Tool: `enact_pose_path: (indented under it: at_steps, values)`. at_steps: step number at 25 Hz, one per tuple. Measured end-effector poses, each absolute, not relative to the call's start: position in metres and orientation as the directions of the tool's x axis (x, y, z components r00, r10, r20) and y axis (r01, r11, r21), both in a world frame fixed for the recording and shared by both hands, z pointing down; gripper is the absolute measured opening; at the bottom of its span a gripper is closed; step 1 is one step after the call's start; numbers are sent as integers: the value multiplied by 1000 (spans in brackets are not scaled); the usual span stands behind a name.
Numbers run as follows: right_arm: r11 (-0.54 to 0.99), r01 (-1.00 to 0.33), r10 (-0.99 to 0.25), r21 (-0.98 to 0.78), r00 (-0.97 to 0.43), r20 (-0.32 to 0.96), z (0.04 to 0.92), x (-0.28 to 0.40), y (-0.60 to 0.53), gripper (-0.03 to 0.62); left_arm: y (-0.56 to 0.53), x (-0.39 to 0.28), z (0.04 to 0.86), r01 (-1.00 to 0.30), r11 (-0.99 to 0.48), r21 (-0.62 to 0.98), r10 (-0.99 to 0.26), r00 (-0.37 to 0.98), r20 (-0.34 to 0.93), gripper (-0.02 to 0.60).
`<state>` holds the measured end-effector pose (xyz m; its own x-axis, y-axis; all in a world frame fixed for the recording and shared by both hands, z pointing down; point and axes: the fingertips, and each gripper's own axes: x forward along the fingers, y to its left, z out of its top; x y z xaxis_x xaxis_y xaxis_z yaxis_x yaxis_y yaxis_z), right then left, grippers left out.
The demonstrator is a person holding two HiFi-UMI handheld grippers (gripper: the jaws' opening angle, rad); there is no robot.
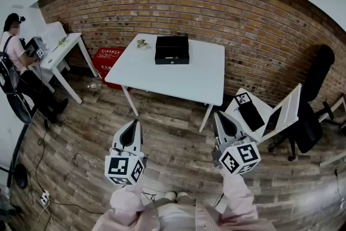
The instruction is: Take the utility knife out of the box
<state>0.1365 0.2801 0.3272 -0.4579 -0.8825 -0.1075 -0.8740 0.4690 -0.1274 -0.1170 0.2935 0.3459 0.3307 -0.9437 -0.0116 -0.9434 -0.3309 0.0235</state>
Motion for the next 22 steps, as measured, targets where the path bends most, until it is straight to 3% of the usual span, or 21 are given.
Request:
enact_pose_path:
  at_steps: [18, 22]
  values:
    - [472, -866, -882, -163, -462, -98, 332, 158, 268, 9, 296, -98, 352, -947, -317, 51, -948, 317, 2, -8]
    - [471, -866, -882, -166, -461, -94, 334, 162, 266, 81, 297, -95, 355, -949, -308, 58, -951, 310, 12, -8]
